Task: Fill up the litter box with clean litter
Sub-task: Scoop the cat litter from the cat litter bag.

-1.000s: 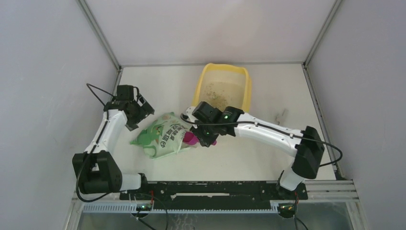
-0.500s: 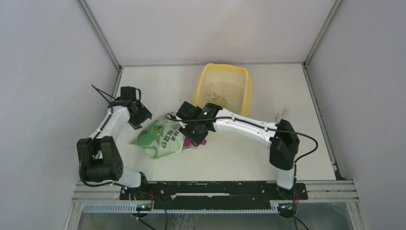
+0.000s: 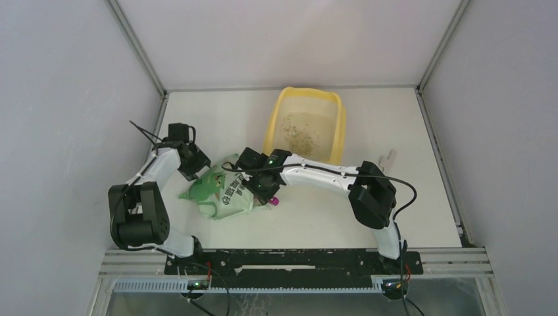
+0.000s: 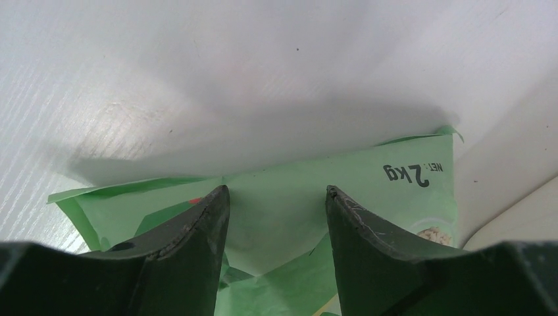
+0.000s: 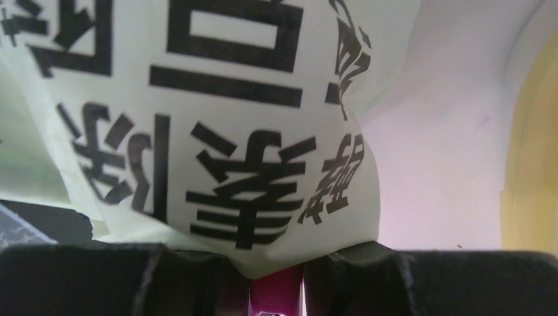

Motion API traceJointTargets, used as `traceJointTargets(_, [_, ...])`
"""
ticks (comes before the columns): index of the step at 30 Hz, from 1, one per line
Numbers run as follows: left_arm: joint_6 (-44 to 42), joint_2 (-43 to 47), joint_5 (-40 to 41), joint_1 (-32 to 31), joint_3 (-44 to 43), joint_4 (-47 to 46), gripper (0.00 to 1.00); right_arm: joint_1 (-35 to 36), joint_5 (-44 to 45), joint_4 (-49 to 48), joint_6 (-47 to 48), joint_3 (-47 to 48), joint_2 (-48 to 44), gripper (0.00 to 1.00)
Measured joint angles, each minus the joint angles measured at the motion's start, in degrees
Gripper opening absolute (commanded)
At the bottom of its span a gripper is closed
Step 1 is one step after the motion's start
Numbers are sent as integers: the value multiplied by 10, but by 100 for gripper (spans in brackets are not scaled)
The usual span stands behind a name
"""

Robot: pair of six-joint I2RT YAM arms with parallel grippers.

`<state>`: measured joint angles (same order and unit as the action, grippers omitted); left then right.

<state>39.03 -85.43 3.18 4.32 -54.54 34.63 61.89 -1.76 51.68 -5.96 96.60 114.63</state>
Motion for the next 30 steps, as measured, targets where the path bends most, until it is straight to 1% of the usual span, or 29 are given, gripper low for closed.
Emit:
traceJointTargets(5, [0,0,-1,-2,3,-10,60,0,15,-54,-13,-33,0,0])
traceJointTargets(7, [0,0,0,-5,5,-13,60,0,20,-70,-17,-33,1,0])
traceJointTargets(11, [0,0,5,-14,8,-26,61,0,26,-71,-19,5,24,0])
traceJointTargets(14, [0,1,8,-17,12,-33,62,0,27,-89,-19,-1,23,0])
traceJointTargets(16, [0,4,7,-17,13,-34,63,0,28,-127,-19,-38,5,0])
traceJointTargets(19, [-1,17,-2,-21,13,-28,66,1,33,-214,-18,-134,-41,0])
traceJointTargets(22, [-5,43,-17,-28,12,-8,71,5,44,-301,-17,-246,-113,0])
traceJointTargets(24, [-6,67,-26,-31,8,12,76,9,50,-336,-16,-300,-160,0])
traceJointTargets(26, [-12,87,-34,-33,-3,32,81,14,56,-365,-16,-341,-203,0])
traceJointTargets(30, [-24,125,-40,-32,-42,62,85,24,63,-409,-16,-390,-276,0])
